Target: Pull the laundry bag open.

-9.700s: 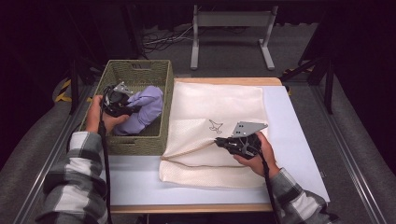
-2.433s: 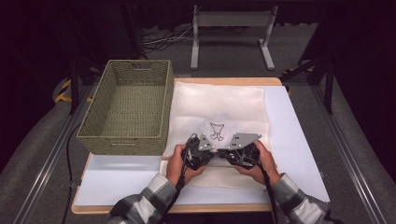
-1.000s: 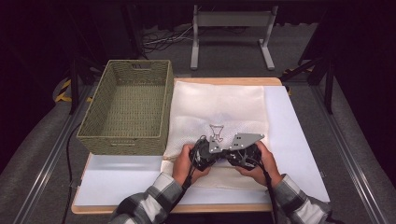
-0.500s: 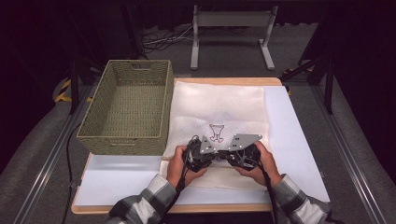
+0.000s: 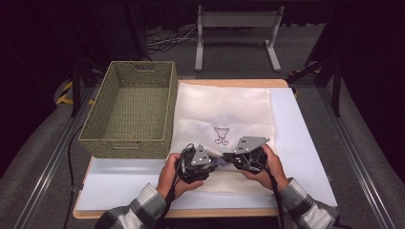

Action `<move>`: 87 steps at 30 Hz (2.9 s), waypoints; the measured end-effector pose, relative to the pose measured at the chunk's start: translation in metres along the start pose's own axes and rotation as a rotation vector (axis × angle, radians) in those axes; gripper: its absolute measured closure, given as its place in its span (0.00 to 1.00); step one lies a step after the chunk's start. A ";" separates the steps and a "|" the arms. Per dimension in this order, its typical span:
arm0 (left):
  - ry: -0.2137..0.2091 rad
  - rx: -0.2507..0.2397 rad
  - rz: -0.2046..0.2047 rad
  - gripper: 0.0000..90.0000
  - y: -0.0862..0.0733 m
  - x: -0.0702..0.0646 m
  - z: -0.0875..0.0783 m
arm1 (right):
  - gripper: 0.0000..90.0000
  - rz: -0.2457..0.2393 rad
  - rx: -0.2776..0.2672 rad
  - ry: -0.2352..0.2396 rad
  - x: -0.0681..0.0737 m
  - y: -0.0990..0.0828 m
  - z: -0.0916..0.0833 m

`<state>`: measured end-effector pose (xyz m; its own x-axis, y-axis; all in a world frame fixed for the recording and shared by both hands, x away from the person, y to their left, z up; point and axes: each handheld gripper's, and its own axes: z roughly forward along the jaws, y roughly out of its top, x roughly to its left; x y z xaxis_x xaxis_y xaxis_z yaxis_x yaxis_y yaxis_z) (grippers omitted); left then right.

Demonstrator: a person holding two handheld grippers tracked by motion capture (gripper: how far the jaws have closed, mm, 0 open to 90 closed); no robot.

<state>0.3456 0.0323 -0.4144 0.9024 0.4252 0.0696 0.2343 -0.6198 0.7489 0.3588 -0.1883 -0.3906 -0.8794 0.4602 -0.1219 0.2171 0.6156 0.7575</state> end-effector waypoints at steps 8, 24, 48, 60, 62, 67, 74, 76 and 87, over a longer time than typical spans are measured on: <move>-0.013 0.004 0.011 0.99 -0.010 0.002 -0.013 | 0.97 0.000 -0.005 0.001 0.000 0.000 -0.001; 0.066 -0.009 -0.047 1.00 -0.055 0.012 -0.071 | 0.97 -0.008 0.004 0.001 0.000 0.001 -0.001; 0.083 0.010 -0.239 0.74 -0.099 0.036 -0.086 | 0.97 -0.009 -0.009 -0.003 0.002 -0.001 -0.008; 0.034 0.067 -0.327 0.62 -0.101 0.049 -0.067 | 0.97 -0.011 -0.021 -0.002 0.002 -0.002 -0.011; 0.024 0.078 -0.333 0.65 -0.103 0.050 -0.065 | 0.97 -0.008 -0.024 -0.002 0.002 -0.002 -0.011; 0.009 0.091 -0.326 0.82 -0.103 0.052 -0.063 | 0.97 -0.012 -0.031 -0.003 0.003 -0.003 -0.012; 0.006 0.082 -0.307 0.94 -0.101 0.051 -0.063 | 0.97 -0.001 -0.020 0.004 0.003 -0.007 -0.011; 0.006 0.083 -0.302 0.95 -0.101 0.052 -0.064 | 0.97 -0.001 -0.010 0.005 0.003 -0.008 -0.010; 0.031 0.079 -0.269 0.96 -0.100 0.047 -0.065 | 0.97 0.006 0.068 0.016 0.001 -0.015 0.003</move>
<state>0.3412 0.1571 -0.4427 0.7926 0.6008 -0.1040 0.4928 -0.5309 0.6894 0.3559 -0.1948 -0.4040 -0.8847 0.4538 -0.1067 0.2503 0.6554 0.7126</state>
